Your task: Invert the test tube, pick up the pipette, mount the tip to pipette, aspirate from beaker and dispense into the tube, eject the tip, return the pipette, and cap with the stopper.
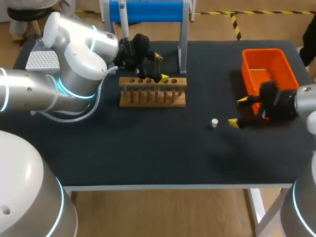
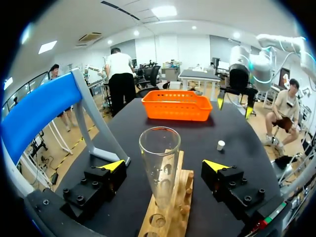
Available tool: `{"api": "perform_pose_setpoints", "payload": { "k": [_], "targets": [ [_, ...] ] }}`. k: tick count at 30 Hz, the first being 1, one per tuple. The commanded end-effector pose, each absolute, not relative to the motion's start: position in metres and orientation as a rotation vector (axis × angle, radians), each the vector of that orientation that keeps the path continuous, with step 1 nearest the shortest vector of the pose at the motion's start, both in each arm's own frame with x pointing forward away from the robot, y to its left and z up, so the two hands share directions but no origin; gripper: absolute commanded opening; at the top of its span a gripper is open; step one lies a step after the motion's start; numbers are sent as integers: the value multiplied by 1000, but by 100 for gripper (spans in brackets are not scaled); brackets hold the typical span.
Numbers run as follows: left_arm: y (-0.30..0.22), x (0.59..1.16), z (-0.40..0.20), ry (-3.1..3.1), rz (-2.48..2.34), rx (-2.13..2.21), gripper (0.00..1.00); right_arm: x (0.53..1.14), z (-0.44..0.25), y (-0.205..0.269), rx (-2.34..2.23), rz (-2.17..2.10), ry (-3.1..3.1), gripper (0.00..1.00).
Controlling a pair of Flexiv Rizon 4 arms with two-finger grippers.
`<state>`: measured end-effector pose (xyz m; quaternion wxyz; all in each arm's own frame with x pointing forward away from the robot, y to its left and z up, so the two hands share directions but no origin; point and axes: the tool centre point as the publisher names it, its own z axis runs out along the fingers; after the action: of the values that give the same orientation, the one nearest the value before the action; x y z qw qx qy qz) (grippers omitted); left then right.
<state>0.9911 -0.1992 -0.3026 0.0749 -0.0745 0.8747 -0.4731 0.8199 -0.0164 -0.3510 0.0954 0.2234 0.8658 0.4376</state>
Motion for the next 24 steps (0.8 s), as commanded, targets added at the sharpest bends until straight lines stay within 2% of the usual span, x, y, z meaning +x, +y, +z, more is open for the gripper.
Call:
{"api": "perform_pose_setpoints", "payload": {
  "k": [1,24],
  "targets": [
    [-199,991,-302,2627,-1417,-223,100,825,-368,2,676,1250,2565,100],
    [-199,991,-302,2627,-1417,-223,100,842,-415,26,775,1163,2529,100]
  ]
}}
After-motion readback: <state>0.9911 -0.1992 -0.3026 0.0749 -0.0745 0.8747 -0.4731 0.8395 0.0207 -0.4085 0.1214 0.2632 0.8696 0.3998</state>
